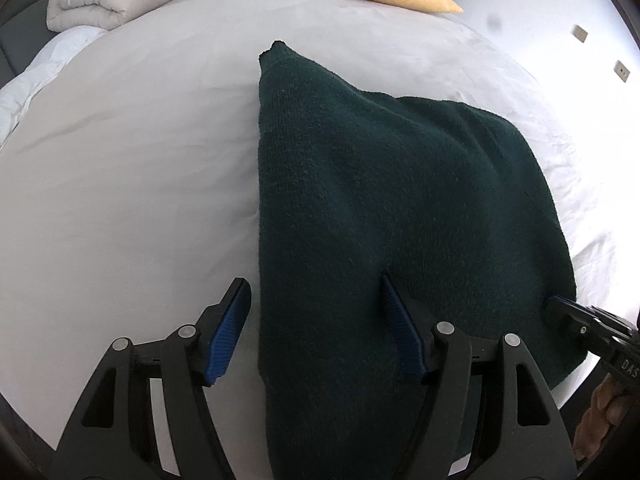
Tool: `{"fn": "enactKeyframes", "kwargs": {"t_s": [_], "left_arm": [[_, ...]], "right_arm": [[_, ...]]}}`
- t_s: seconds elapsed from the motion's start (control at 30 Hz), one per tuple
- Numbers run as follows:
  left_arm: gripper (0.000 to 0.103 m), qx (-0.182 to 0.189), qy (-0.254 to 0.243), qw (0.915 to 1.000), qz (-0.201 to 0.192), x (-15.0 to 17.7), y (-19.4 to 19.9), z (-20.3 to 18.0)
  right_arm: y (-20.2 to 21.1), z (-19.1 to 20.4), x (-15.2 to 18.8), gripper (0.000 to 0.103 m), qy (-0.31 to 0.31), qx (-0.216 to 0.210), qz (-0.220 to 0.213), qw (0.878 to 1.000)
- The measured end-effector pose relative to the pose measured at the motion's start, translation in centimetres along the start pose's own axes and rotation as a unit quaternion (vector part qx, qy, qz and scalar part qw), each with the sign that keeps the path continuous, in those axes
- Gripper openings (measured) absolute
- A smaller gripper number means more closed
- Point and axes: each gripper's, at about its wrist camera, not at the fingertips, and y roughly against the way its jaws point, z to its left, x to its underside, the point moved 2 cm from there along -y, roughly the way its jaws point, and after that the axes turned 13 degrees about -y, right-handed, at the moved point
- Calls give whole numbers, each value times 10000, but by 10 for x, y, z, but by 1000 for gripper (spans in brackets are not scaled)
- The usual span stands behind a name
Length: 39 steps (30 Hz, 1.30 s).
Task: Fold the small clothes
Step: 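Release the sweater and raise both grippers away from the bed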
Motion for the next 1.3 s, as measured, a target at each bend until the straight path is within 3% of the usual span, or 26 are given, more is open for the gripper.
{"fn": "enactKeyframes", "kwargs": {"t_s": [0.1, 0.17, 0.2, 0.23, 0.3, 0.37, 0.43, 0.47, 0.57, 0.63, 0.7, 0.77, 0.83, 0.9, 0.97, 1.13, 1.3], "left_arm": [[67, 113, 134, 9998, -112, 2, 8, 2], [67, 138, 229, 9992, -286, 6, 24, 2], [67, 103, 234, 9988, -427, 8, 32, 1], [67, 19, 230, 9979, -597, 11, 43, 1], [68, -277, 230, 9937, -1065, 18, 71, 2], [86, -764, 213, 9825, -1687, 28, 107, -3], [101, -1176, 183, 9687, -2178, 38, 136, -9], [103, -1511, 134, 9563, -2499, 43, 156, -15], [103, -2012, -126, 9362, -2881, 49, 190, -31], [103, -2173, -275, 9266, -3056, 51, 208, -40], [103, -2159, -227, 9228, -3182, 57, 224, -49], [103, -2111, -90, 9249, -3160, 63, 232, -48], [103, -1854, -69, 9349, -3026, 68, 233, -48], [103, -1862, 48, 9425, -2775, 71, 225, -46], [103, -1926, 114, 9501, -2451, 79, 220, -42], [103, -1498, 278, 9708, -1852, 81, 190, -32], [103, -1370, 245, 9776, -1579, 82, 166, -31]], "right_arm": [[15, -6, 4, 3, -50, 23, -96, 9999], [30, -9, 6, 15, 19, 68, -260, 9996], [39, -8, 7, 32, 89, 105, -372, 9992], [48, -8, 6, 57, 172, 286, -560, 9979], [69, -4, 8, 65, 366, 650, -1069, 9915], [90, 3, 7, 66, 552, 761, -1484, 9844], [107, 12, 8, 77, 670, 868, -1878, 9761], [114, 17, 8, 81, 722, 908, -2059, 9717], [139, 36, 16, 102, 913, 913, -2739, 9531], [149, 50, 21, 103, 1054, 873, -3121, 9401], [158, 62, 27, 103, 1239, 999, -3359, 9283], [166, 74, 31, 103, 1455, 1126, -3482, 9192], [174, 80, 36, 103, 1484, 1171, -3572, 9147], [181, 84, 42, 103, 1476, 1167, -3592, 9141], [178, 89, 45, 103, 1515, 1240, -3465, 9174], [164, 90, 53, 103, 1418, 1682, -3085, 9254], [155, 85, 65, 103, 1209, 1736, -2772, 9372]]}}
